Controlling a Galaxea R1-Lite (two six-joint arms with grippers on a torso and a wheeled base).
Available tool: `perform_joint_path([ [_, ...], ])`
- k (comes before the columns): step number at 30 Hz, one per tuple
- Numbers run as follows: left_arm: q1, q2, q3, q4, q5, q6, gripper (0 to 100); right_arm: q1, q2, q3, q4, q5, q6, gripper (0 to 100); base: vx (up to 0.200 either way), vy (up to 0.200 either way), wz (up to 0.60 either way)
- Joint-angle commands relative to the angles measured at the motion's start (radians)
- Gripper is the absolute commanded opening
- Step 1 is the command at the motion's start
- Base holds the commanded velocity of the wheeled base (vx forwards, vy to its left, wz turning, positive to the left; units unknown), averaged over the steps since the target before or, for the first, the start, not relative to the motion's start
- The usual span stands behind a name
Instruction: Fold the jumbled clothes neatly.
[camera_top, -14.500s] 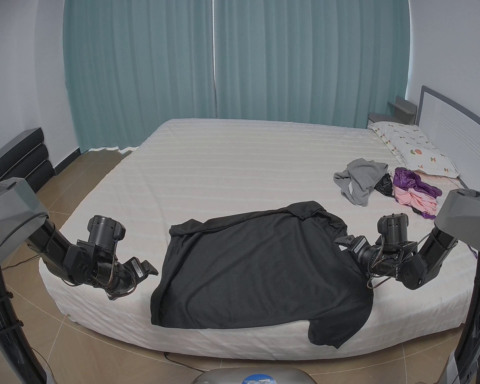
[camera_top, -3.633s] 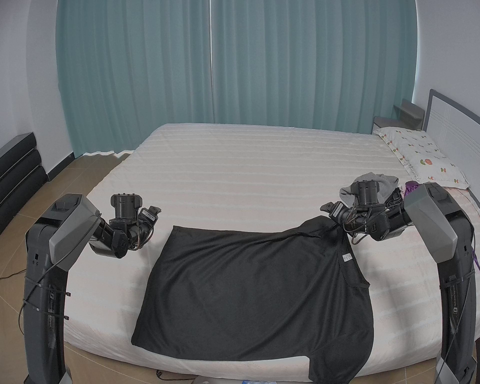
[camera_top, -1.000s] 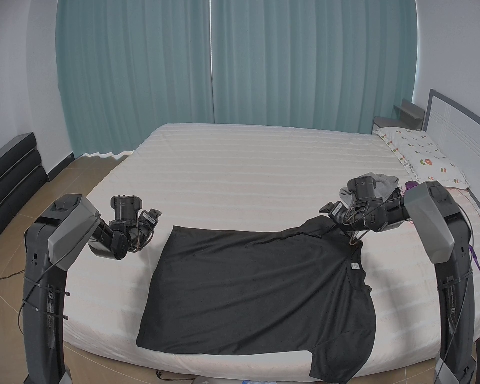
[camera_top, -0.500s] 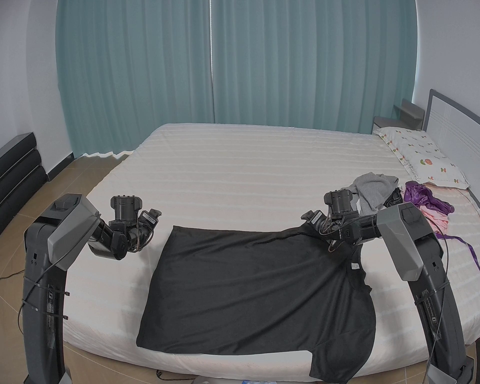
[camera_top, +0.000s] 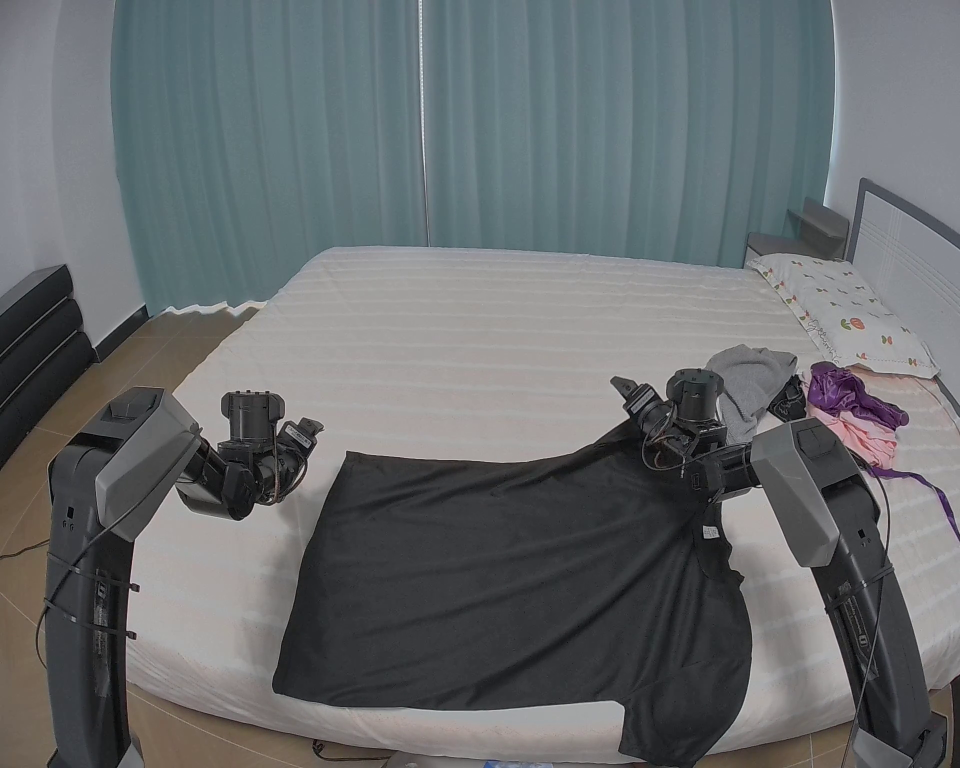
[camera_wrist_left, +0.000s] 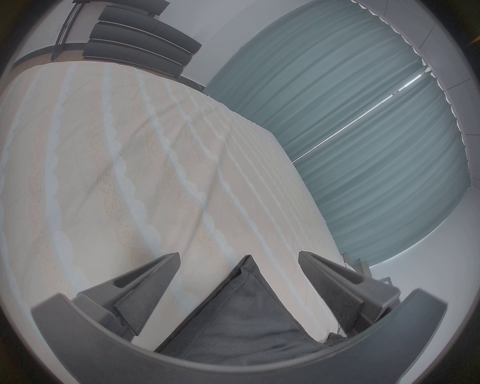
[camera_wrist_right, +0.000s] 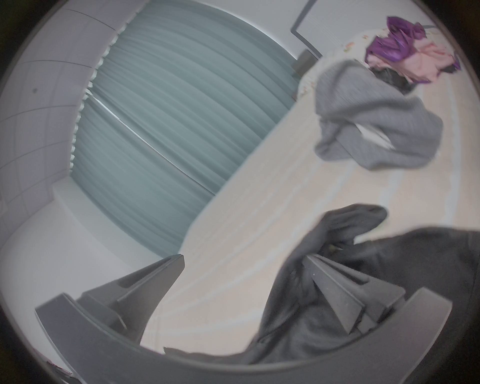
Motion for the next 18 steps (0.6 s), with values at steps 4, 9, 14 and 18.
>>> perform_joint_path([
  [4, -0.002, 0.001, -0.001, -0.001, 0.000, 0.001, 100, -0.049, -0.073, -0.001, -0.094, 0.009, -0.068, 100, 0.000, 0.000, 0.00],
  [9, -0.002, 0.001, -0.001, -0.003, 0.000, 0.001, 100, -0.050, 0.008, -0.001, -0.097, -0.002, -0.169, 100, 0.000, 0.000, 0.00],
  [14, -0.002, 0.003, -0.003, -0.001, -0.001, 0.003, 100, -0.069, 0.016, -0.001, -0.027, -0.028, -0.174, 100, 0.000, 0.000, 0.00],
  [18, -0.004, 0.008, -0.014, -0.003, -0.006, 0.007, 100, -0.095, -0.012, -0.001, 0.055, -0.037, -0.175, 100, 0.000, 0.000, 0.00],
])
